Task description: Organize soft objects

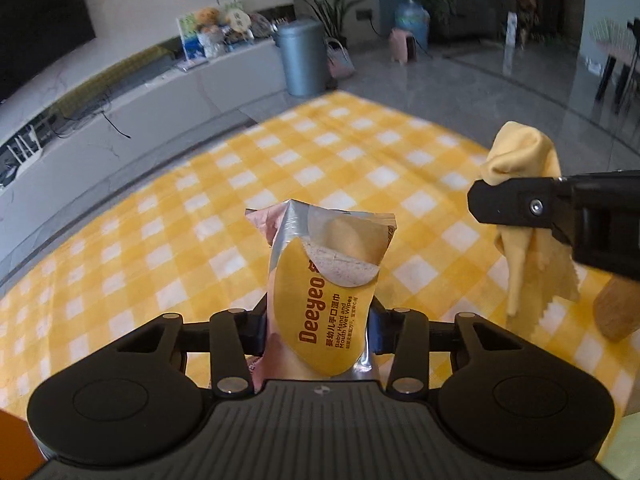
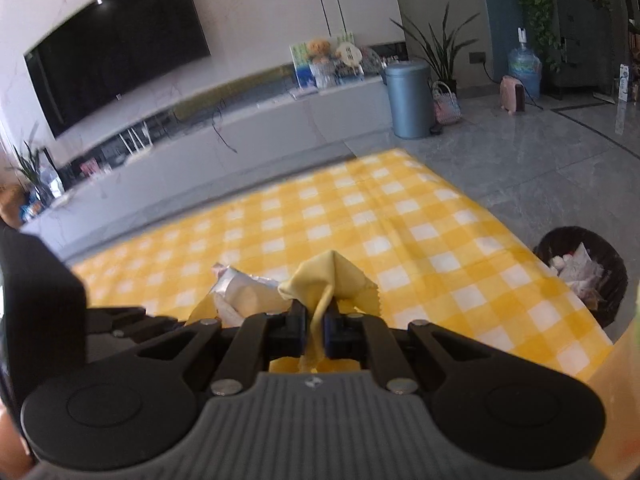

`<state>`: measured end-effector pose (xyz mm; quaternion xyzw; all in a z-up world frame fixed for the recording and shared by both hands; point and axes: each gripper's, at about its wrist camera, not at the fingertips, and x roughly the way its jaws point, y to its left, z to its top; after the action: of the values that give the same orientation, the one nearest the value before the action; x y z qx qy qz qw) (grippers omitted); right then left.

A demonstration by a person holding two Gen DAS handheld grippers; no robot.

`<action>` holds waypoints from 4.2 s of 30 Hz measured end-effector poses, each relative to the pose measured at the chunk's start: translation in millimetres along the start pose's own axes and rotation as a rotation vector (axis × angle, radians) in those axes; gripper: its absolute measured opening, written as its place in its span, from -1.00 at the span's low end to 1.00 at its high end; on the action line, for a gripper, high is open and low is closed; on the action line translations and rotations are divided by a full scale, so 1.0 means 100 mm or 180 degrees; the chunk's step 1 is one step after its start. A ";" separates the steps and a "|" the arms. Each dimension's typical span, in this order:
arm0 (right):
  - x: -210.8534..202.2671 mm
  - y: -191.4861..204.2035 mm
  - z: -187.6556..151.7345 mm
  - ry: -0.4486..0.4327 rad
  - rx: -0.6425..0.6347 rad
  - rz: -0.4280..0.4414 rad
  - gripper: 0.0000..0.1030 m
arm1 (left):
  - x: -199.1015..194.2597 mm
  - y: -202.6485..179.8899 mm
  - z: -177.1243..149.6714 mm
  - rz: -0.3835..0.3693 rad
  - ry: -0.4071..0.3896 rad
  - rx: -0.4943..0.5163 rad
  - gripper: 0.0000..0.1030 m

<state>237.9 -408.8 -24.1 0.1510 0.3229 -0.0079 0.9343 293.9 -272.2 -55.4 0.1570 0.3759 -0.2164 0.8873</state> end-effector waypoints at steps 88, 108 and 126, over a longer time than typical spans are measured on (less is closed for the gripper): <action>-0.84 3.04 -0.72 0.0210 -0.0981 0.1205 0.82 | -3.25 1.81 -2.17 0.1260 -0.0874 -0.1730 0.66; -1.27 2.59 -1.30 -0.0250 -0.1102 0.0596 0.92 | -2.95 1.25 -2.07 0.1108 -0.1374 -0.1364 0.67; -1.24 2.55 -1.38 -0.0346 -0.1102 0.0558 0.92 | -2.87 1.19 -2.11 0.1195 -0.1399 -0.1375 0.67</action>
<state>85.8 -135.7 18.3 0.0149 0.2542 0.1209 0.9595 48.3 -0.4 28.3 -0.0182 0.1778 0.0062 0.9839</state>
